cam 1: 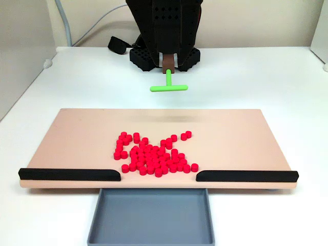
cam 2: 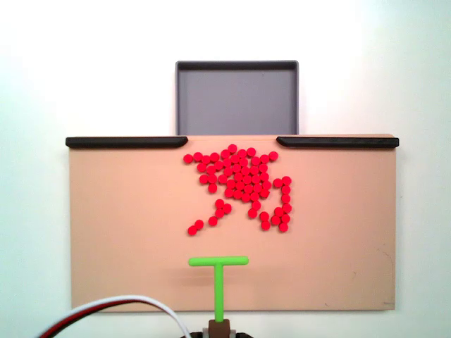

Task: Gather the left side granules

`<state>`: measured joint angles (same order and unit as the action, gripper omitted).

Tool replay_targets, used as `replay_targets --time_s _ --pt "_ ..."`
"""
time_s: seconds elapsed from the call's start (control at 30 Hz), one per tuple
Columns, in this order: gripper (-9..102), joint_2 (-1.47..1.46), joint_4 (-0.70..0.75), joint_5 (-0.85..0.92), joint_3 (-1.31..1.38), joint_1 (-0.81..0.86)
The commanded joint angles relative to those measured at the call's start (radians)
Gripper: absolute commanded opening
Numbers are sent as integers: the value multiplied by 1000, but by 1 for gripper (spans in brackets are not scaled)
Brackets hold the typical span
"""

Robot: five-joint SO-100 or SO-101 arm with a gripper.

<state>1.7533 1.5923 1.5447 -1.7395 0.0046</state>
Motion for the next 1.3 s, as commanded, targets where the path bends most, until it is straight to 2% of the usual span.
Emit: replay_targets --time_s 0.0,0.4,0.9,1.27 --pt "0 18 0 9 21 11" --pt "0 52 -2 20 23 23" --pt "0 86 -67 -109 23 23" --pt "0 130 -57 -407 9 -23"
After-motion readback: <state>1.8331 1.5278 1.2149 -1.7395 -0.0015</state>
